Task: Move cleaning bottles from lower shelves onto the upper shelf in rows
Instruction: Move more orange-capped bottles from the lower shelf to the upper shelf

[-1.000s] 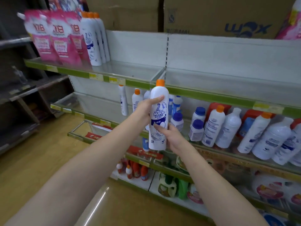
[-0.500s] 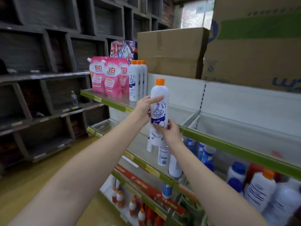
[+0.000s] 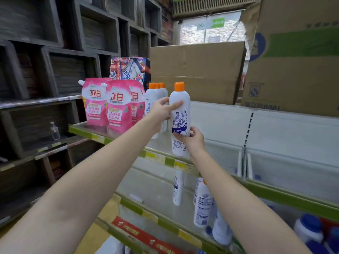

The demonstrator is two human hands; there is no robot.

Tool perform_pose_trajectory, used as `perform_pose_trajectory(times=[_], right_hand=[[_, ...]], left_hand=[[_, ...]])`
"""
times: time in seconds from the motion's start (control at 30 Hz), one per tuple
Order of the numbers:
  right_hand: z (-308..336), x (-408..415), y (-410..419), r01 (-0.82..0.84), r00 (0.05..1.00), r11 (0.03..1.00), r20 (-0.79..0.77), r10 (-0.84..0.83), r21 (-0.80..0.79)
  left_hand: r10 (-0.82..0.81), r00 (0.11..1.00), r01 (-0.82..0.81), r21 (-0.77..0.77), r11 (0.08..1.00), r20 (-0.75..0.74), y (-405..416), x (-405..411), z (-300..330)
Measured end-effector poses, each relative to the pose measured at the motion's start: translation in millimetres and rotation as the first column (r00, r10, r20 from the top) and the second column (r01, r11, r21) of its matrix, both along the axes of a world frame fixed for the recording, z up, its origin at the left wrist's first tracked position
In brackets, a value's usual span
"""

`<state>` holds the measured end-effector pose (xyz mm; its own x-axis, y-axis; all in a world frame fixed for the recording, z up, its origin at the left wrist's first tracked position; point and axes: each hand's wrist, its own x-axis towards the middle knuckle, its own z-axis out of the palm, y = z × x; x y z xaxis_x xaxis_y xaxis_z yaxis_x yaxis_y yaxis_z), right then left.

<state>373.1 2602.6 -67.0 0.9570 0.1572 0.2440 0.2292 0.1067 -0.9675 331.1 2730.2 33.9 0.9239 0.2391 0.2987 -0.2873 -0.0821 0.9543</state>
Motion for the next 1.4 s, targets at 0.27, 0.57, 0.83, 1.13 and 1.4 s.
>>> perform_pose_trajectory(times=[0.27, 0.57, 0.83, 1.13, 1.4], right_hand=[[-2.2, 50.0, 38.6, 0.096, 0.995, 0.975, 0.034, -0.091, -0.199], [-4.2, 112.1, 62.9, 0.161, 0.984, 0.885, 0.136, -0.112, -0.437], [2.7, 160.2, 76.7, 0.185, 0.982, 0.826, 0.133, -0.134, -0.533], [-3.8, 197.1, 90.1, 0.235, 0.967, 0.827, 0.206, -0.147, -0.51], [-10.4, 195.1, 94.3, 0.251, 0.963, 0.84, 0.214, -0.165, -0.48]], left_hand=[[0.049, 0.999, -0.053, 0.334, 0.941, 0.022, 42.7, 62.2, 6.7], [0.239, 0.961, -0.267, 0.672, 0.691, 0.136, 61.3, 128.6, 24.5], [0.379, 0.923, -0.272, 0.815, 0.511, 0.07, 52.1, 182.9, 25.5], [0.443, 0.894, -0.309, 0.805, 0.507, 0.064, 45.6, 219.3, 12.9], [0.473, 0.879, -0.319, 0.813, 0.487, 0.061, 40.5, 213.6, 12.9]])
